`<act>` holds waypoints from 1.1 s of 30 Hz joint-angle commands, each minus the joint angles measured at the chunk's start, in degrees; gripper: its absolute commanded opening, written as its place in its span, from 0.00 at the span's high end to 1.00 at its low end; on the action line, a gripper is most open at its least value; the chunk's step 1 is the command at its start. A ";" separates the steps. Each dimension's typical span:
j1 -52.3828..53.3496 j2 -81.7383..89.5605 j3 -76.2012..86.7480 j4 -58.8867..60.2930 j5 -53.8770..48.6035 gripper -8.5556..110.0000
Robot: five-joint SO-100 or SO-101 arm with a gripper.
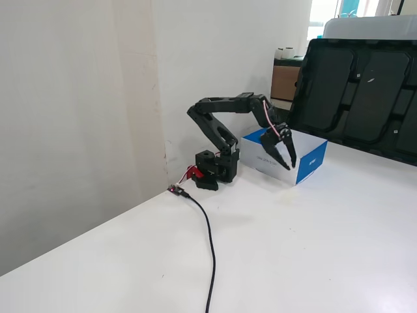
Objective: Pick the gray block and keep it in the box.
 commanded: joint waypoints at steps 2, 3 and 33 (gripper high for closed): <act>10.02 10.63 10.63 -6.77 -0.18 0.93; 11.16 12.30 12.48 -7.56 -0.18 0.93; 12.66 62.14 44.38 1.49 1.76 0.93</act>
